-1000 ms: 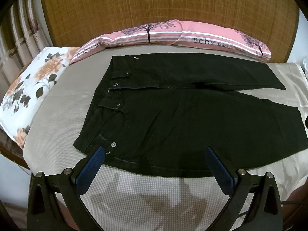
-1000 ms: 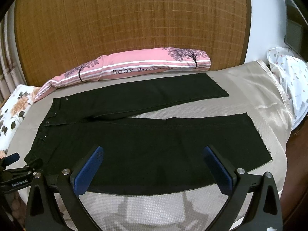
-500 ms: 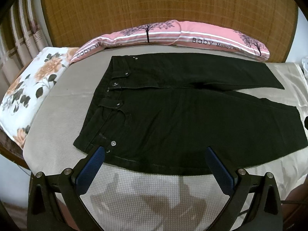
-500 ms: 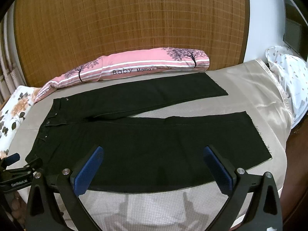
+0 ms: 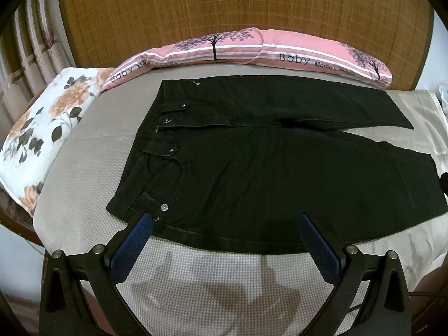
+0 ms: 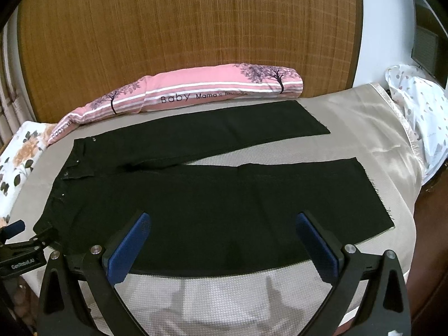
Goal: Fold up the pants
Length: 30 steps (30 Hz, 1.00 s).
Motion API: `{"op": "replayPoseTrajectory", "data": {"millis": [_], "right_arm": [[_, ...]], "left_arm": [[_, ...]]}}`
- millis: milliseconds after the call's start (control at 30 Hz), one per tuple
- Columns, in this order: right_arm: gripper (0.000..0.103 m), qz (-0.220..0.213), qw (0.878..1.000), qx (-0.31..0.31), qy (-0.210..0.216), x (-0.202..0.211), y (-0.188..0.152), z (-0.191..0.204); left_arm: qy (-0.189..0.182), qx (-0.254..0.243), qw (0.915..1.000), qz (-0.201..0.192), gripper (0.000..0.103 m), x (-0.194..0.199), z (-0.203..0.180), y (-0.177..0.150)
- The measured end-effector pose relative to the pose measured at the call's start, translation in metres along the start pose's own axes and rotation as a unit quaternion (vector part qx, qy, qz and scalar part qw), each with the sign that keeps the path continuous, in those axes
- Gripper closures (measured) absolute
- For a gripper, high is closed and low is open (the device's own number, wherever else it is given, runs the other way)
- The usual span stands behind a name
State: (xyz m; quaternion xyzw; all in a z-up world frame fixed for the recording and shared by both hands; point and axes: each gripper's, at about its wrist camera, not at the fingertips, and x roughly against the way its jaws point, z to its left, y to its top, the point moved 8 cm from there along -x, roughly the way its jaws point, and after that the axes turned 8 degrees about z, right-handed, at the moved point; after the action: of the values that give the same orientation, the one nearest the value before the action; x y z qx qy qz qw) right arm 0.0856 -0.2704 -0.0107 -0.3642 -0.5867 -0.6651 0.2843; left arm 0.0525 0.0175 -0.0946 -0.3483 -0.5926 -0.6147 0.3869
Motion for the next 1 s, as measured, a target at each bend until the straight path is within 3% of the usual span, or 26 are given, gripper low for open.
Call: {"op": "replayPoseTrajectory", "data": {"millis": [1000], "right_arm": [[0.000, 0.041, 0.999, 0.011, -0.014, -0.026, -0.013, 0.002]], "left_arm": [[0.009, 0.000, 0.9998, 0.016, 0.000, -0.012, 0.002, 0.007]]}}
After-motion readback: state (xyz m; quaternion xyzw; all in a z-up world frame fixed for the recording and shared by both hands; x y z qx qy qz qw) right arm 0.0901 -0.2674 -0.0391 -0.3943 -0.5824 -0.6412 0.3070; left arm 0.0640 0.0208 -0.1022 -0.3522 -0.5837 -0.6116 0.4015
